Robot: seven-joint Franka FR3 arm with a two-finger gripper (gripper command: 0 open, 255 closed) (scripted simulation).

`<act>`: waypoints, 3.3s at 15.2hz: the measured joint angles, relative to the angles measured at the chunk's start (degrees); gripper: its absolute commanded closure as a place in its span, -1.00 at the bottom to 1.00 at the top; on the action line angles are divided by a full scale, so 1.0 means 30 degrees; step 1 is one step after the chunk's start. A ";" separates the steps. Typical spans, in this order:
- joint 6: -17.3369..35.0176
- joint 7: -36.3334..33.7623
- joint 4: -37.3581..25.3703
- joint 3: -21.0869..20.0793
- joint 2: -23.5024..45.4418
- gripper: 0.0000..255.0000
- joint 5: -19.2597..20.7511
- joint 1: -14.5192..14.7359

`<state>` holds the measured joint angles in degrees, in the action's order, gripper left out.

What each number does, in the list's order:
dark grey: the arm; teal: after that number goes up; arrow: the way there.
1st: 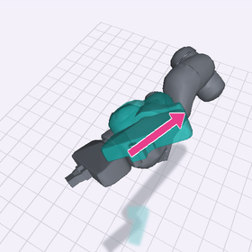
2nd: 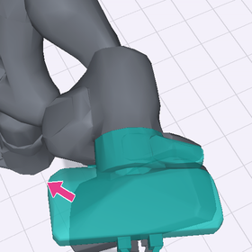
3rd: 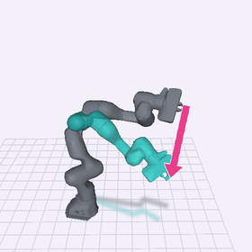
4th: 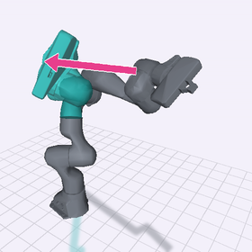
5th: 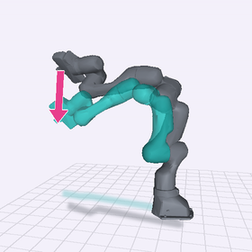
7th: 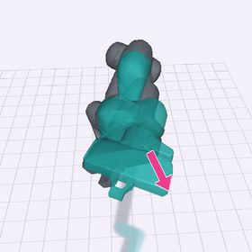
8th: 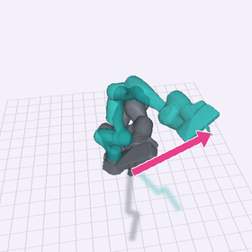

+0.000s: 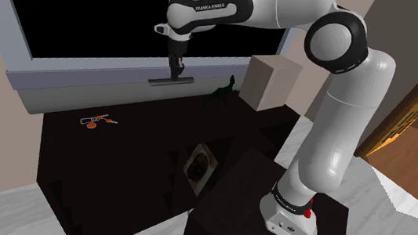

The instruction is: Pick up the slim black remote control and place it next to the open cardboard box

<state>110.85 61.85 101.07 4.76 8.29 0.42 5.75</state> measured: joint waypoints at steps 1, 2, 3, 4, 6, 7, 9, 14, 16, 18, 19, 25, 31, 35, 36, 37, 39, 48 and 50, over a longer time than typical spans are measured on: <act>-0.0252 -0.0008 -0.0306 0.0002 0.0001 1.00 0.0002 0.0000; -0.0480 0.0007 -0.0583 0.0007 0.0027 1.00 -0.0001 -0.0008; -0.0712 0.0052 -0.0727 0.0027 -0.0069 1.00 0.0003 -0.0033; -0.0936 0.0036 -0.0928 0.0023 -0.0102 1.00 0.0008 -0.0025; -0.1510 0.0001 -0.1455 0.0007 -0.0158 1.00 0.0016 -0.0002; -0.1716 0.0041 -0.1652 0.0021 -0.0165 1.00 0.0012 -0.0021; -0.2187 0.0033 -0.2148 0.0017 -0.0137 1.00 0.0010 -0.0016; -0.3505 0.0014 -0.3492 0.0006 -0.0110 1.00 0.0008 -0.0001; -0.4022 0.0084 -0.4036 0.0032 -0.0081 1.00 -0.0003 -0.0038; -0.4539 0.0084 -0.4602 0.0030 -0.0031 1.00 -0.0006 -0.0037; -0.4803 0.0051 -0.4898 0.0017 -0.0004 1.00 -0.0004 -0.0018; -0.6507 0.0079 -0.7050 0.0021 0.0444 1.00 -0.0043 -0.0035; -0.7649 0.0533 -0.7927 0.0201 0.0185 1.00 -0.0057 -0.0302; -0.6922 0.1585 -0.5023 0.0677 -0.2025 1.00 0.0100 -0.0868; -0.6789 0.1954 -0.4400 0.0858 -0.2521 1.00 0.0141 -0.1061; -0.6774 0.2240 -0.3836 0.0999 -0.3071 1.00 0.0206 -0.1202; -0.6545 0.2869 -0.2636 0.1327 -0.4077 1.00 0.0342 -0.1516; -0.6177 0.6062 0.1101 0.3179 -0.7605 1.00 0.1207 -0.3010; -0.6206 0.6835 0.1554 0.3664 -0.8148 1.00 0.1440 -0.3348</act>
<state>92.24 82.35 105.73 15.75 -16.16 4.74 -4.30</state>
